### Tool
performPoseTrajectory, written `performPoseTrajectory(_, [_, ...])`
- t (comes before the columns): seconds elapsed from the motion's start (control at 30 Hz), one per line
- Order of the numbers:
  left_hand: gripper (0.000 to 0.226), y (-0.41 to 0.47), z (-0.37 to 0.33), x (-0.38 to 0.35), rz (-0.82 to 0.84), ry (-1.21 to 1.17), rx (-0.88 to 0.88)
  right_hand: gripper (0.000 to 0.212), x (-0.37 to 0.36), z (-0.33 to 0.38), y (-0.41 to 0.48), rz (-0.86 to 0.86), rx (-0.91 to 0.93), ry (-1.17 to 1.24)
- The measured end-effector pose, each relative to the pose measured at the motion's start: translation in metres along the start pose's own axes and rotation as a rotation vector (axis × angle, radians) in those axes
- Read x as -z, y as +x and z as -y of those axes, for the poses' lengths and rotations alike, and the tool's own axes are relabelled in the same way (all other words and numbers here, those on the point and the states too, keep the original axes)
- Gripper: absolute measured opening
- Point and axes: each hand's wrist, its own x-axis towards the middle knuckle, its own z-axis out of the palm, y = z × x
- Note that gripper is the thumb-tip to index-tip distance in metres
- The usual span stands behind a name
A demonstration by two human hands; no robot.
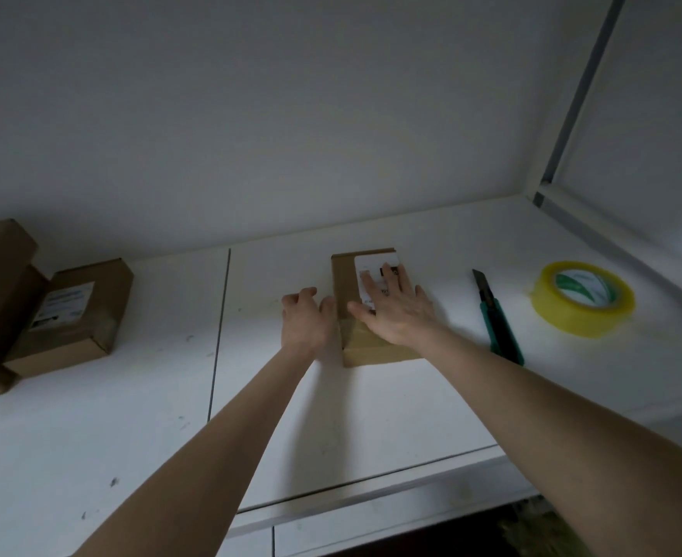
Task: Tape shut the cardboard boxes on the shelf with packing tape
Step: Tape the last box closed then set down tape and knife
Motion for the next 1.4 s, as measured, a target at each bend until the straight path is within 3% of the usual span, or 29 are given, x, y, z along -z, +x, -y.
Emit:
performPoseTrajectory(0.1, [0.047, 0.0, 0.001, 0.007, -0.019, 0.019, -0.016, 0.065, 0.02, -0.006, 0.0, -0.075, -0.06, 0.326])
performPoseTrajectory(0.2, [0.048, 0.001, 0.001, 0.009, -0.028, 0.04, -0.014, 0.067, 0.029, -0.007, -0.005, -0.144, -0.039, 0.154])
performPoseTrajectory(0.4, [0.048, -0.001, -0.004, 0.0, 0.018, 0.02, -0.021, 0.073, 0.002, 0.008, -0.005, -0.071, 0.078, -0.141])
performPoseTrajectory(0.9, [0.049, 0.002, 0.003, -0.003, 0.058, 0.029, -0.007, 0.073, -0.012, 0.004, -0.005, -0.063, 0.061, -0.195])
performPoseTrajectory(0.97, [0.049, 0.001, 0.001, -0.001, 0.064, 0.017, -0.021, 0.072, -0.007, 0.004, -0.002, -0.061, 0.07, -0.147])
performPoseTrajectory(1.03, [0.049, 0.001, 0.002, 0.003, 0.057, 0.007, -0.033, 0.074, 0.001, 0.005, 0.0, -0.045, 0.04, 0.109])
performPoseTrajectory(1.1, [0.051, 0.001, 0.003, 0.009, 0.048, 0.006, -0.049, 0.079, 0.014, 0.004, 0.0, -0.226, -0.077, 0.591])
performPoseTrajectory(1.13, [0.054, 0.001, 0.004, 0.012, 0.048, 0.003, -0.05, 0.076, 0.021, 0.0, -0.003, -0.362, -0.154, 0.719])
performPoseTrajectory(1.2, [0.058, 0.003, 0.003, 0.017, 0.061, 0.002, -0.029, 0.07, 0.031, -0.013, -0.01, -0.491, -0.291, 0.662])
performPoseTrajectory(1.3, [0.057, 0.002, -0.001, 0.014, 0.134, -0.006, 0.003, 0.078, 0.029, -0.031, -0.021, -0.36, -0.425, 0.522])
performPoseTrajectory(1.4, [0.057, -0.004, -0.005, 0.008, 0.21, -0.042, 0.043, 0.084, 0.017, -0.032, -0.028, -0.237, -0.49, 0.539])
